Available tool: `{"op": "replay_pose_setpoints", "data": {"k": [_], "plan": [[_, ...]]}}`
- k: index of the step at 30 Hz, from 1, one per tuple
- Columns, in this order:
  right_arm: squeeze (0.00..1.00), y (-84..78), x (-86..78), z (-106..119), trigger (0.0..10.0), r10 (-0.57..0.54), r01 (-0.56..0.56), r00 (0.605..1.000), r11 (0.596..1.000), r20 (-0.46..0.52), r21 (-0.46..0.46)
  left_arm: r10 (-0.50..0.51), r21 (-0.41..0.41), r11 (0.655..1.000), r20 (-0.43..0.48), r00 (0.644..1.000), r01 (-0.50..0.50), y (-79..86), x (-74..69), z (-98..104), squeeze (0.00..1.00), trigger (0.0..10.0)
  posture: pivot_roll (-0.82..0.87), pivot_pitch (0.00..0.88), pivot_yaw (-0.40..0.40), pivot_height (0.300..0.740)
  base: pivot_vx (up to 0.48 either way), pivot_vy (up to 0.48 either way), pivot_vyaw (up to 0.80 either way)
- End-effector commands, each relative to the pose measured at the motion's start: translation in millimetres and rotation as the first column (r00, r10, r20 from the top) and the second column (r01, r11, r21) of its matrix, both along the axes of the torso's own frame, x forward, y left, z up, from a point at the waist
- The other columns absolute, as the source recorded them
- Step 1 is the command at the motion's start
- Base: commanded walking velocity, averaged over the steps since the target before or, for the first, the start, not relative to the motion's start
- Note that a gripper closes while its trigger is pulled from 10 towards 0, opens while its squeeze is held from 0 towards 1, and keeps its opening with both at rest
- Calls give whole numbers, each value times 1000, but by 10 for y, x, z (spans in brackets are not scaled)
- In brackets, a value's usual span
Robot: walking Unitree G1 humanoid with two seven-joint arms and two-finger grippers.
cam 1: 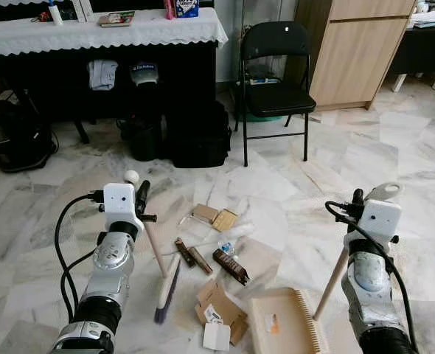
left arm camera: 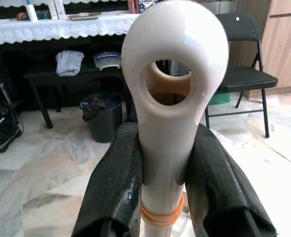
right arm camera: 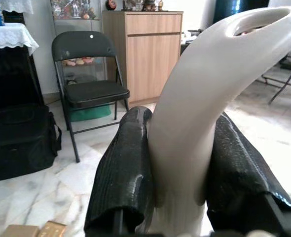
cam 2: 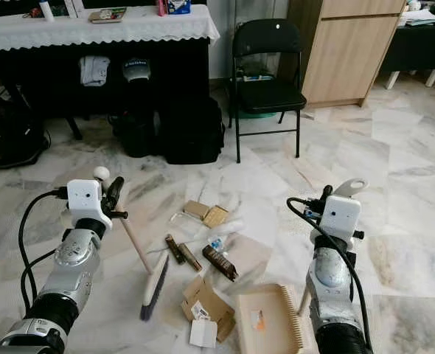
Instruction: Sweep floor
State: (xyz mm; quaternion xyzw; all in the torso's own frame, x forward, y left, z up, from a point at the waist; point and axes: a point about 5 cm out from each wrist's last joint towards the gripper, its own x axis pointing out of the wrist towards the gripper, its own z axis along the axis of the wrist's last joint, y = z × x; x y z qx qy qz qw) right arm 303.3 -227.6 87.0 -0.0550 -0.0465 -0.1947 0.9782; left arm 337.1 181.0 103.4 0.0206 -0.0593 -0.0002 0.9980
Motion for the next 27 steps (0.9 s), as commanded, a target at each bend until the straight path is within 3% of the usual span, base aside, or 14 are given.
{"op": "replay_pose_setpoints", "data": {"k": [1, 12, 14, 21, 27], "plan": [[0, 39, 39, 28, 10000, 10, -11, 1000, 999, 8, 34, -21, 11, 1000, 15, 1000, 21, -15, 22, 53, 0, 10000, -68, 0, 29, 740, 0, 0, 0], [0, 116, 83, 37, 10000, 6, -3, 1000, 985, -16, 175, -42, 11, 999, 12, 999, 41, -36, 30, 60, 0, 10000, -67, 0, 28, 740, 0, 0, 0], [0, 118, 88, 17, 10000, -10, 17, 1000, 965, -28, 262, -44, 11, 999, 13, 999, 44, -34, 33, 63, 0, 10000, -65, 0, 27, 740, 0, 0, 0], [0, 113, 99, -12, 10000, -25, 50, 997, 919, -69, 391, -42, 13, 999, 12, 999, 42, -19, 39, 72, 0, 10000, -63, 0, 25, 740, 0, 0, 0], [0, 94, 106, -11, 10000, -26, 68, 994, 902, -103, 426, -46, 12, 999, 11, 999, 46, -23, 45, 73, 0, 10000, -67, 0, 25, 740, 0, 0, 0]]}}
